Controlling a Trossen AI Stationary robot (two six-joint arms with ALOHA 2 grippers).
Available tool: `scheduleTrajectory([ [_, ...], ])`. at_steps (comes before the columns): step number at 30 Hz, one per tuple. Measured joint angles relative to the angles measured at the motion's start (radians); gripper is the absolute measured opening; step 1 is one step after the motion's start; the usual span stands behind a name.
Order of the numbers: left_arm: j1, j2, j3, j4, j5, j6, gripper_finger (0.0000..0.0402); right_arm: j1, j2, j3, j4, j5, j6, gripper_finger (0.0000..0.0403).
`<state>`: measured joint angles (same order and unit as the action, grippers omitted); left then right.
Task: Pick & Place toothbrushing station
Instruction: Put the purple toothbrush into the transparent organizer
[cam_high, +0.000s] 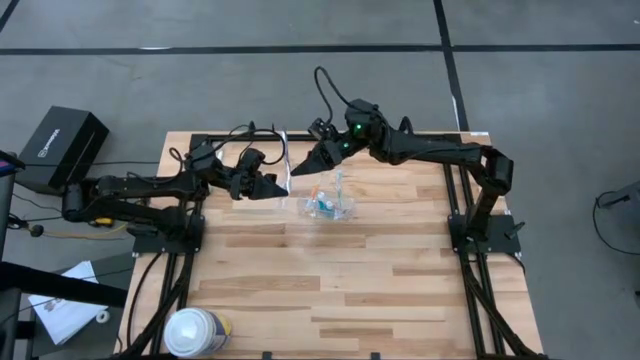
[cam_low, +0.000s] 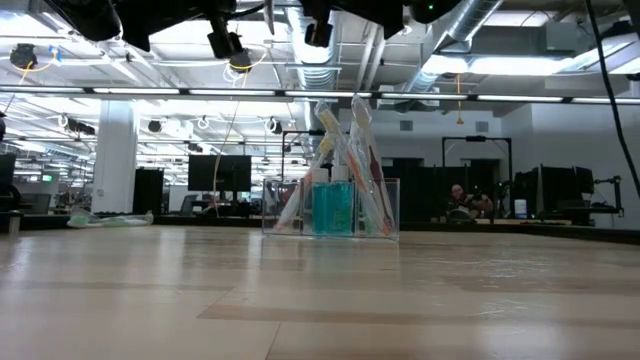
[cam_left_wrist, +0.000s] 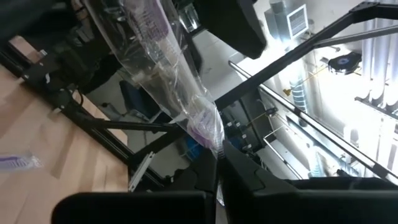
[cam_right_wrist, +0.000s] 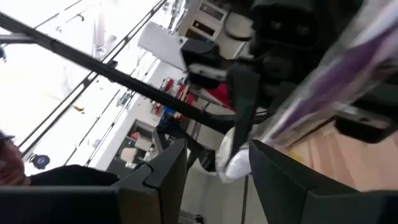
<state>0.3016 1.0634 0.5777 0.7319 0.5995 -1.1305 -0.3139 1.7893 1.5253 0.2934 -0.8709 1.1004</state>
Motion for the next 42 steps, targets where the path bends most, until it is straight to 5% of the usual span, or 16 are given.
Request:
scheduleTrajectory([
  [18,-0.008,-0.004,0.014,0.001,0.107,-0.006,0.0001,0.004,0.0,0.0,-0.055,0.039,0.016,0.0163],
  [42,-0.013,0.024,0.046,0.004,0.098,0.019,0.0001,0.019,0.0,0.0,-0.055,0.142,0.027,0.0156],
])
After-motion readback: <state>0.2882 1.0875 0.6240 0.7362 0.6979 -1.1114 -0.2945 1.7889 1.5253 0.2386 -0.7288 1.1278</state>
